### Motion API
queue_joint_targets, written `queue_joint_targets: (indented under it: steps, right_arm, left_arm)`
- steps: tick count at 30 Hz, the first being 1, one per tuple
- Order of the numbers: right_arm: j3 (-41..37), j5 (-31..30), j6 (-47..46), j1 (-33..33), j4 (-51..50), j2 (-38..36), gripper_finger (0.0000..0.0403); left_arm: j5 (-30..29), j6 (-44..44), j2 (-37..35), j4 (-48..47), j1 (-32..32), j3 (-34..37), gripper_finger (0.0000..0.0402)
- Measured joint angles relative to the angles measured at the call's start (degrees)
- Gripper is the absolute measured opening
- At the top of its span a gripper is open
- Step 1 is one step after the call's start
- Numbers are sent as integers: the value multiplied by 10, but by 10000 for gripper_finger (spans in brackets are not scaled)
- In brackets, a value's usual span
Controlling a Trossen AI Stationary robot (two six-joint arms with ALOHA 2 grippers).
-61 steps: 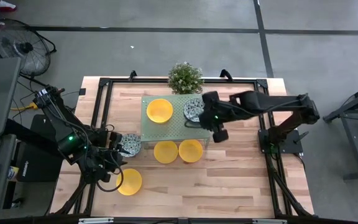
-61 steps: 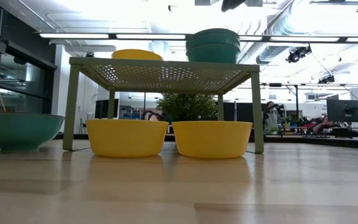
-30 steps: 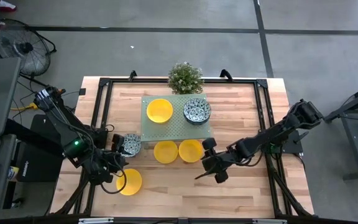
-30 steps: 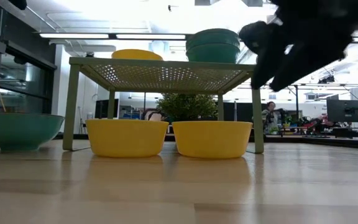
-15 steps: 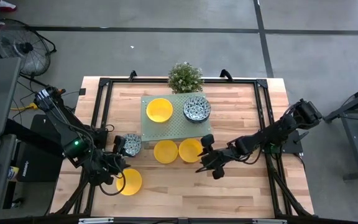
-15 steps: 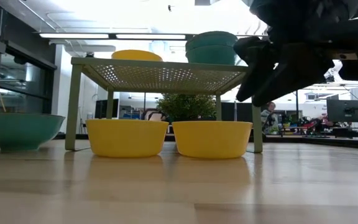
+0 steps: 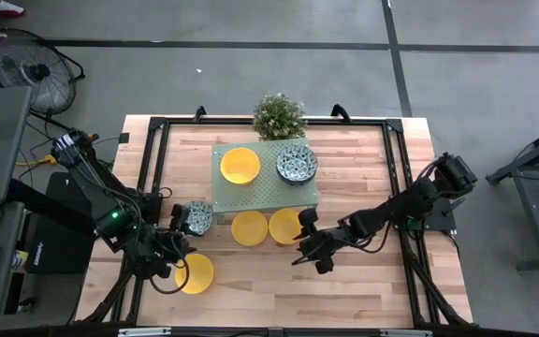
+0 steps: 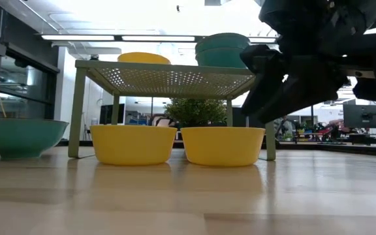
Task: Pick & Place Mini bowls
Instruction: Stack the yellow bowl on top of the yellow bowl on the shelf
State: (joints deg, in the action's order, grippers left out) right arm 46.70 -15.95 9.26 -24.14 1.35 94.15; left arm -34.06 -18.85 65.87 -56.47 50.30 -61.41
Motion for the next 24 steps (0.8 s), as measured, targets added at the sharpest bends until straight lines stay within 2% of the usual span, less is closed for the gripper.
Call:
queue_joint_targets:
  steps: [13, 24]
  right_arm:
    - [0, -4, 90, -3, -6, 0, 139]
    - [1, -16, 97, 1, -11, 9, 139]
  left_arm:
    - [1, -9, 0, 0, 0, 0, 175]
    - [1, -14, 0, 0, 0, 0, 175]
